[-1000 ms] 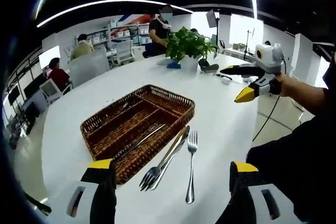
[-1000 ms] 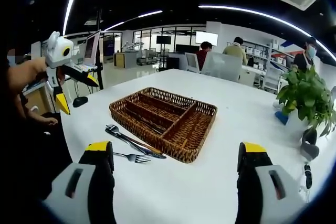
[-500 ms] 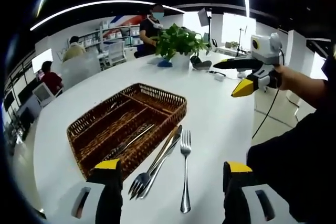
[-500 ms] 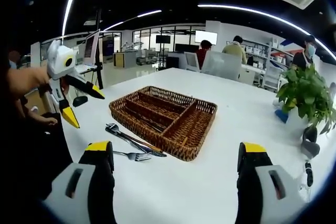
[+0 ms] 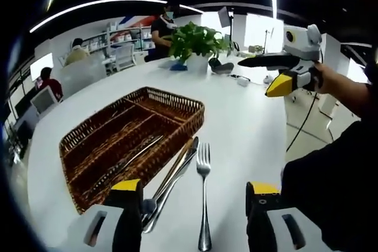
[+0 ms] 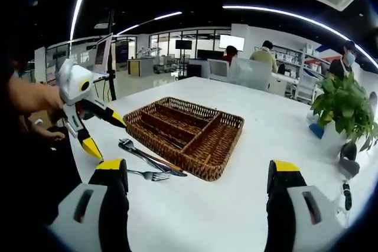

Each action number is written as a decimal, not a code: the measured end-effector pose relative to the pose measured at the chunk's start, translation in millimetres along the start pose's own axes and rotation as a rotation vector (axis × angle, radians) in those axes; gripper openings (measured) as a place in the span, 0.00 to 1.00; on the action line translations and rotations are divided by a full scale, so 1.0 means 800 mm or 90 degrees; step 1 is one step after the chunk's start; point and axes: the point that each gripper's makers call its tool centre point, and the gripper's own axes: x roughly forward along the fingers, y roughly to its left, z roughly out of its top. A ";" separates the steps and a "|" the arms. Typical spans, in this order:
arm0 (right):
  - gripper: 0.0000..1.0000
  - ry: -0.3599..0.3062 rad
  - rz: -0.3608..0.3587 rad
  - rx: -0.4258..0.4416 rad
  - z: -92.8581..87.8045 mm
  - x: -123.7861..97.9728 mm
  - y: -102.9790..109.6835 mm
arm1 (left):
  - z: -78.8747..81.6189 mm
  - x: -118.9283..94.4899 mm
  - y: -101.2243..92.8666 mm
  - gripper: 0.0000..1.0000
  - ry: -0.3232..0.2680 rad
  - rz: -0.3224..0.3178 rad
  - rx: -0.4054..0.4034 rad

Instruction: Arrange the knives, forks, and spoons in their matching storage slots by inserting each utensil handle-first until every utensil is classified and aligned in the correct compartment

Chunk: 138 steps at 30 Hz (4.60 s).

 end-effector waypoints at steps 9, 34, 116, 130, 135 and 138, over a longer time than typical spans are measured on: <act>0.99 0.000 -0.003 0.003 -0.002 -0.001 -0.001 | -0.009 0.036 -0.009 0.56 0.012 -0.014 0.011; 0.99 -0.008 -0.006 0.016 -0.006 -0.005 0.005 | -0.049 0.083 -0.021 0.22 0.070 -0.025 0.057; 0.99 -0.013 -0.004 0.007 0.008 -0.015 0.004 | 0.057 -0.025 -0.029 0.00 0.154 -0.193 0.312; 0.99 -0.022 0.004 0.005 0.016 -0.017 0.009 | 0.074 -0.035 -0.016 0.00 0.155 -0.181 0.335; 0.99 -0.030 -0.001 0.012 0.018 -0.019 0.007 | 0.075 -0.035 -0.013 0.00 0.157 -0.187 0.347; 0.99 -0.031 -0.007 0.020 0.017 -0.018 0.004 | 0.078 -0.034 -0.010 0.00 0.154 -0.188 0.351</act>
